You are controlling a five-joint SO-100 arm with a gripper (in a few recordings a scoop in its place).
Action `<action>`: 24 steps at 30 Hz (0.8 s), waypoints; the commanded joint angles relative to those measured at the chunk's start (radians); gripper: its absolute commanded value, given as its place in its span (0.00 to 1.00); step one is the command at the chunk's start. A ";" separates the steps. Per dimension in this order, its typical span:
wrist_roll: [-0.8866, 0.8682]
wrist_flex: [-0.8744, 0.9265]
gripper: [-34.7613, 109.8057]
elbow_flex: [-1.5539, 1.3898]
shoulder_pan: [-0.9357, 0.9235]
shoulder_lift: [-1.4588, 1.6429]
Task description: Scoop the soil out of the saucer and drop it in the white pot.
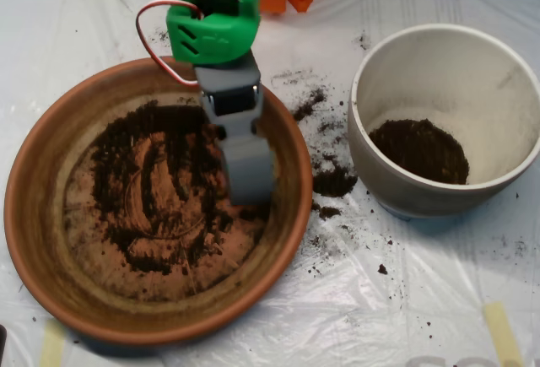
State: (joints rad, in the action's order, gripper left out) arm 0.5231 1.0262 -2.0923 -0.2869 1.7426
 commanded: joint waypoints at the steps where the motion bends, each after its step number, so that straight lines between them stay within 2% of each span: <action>1: 0.081 0.008 0.55 0.018 -0.025 -0.005; 5: 0.118 -0.003 0.54 0.021 -0.034 -0.015; 8: 0.014 -0.009 0.49 0.028 -0.075 -0.014; 12: -0.156 -0.044 0.57 0.025 -0.160 0.002; 15: -0.213 -0.061 0.59 0.028 -0.215 -0.009; 24: -0.218 -0.051 0.57 0.049 -0.288 -0.133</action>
State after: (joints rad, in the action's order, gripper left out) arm 0.2761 0.9495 -2.0893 -0.5522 1.6107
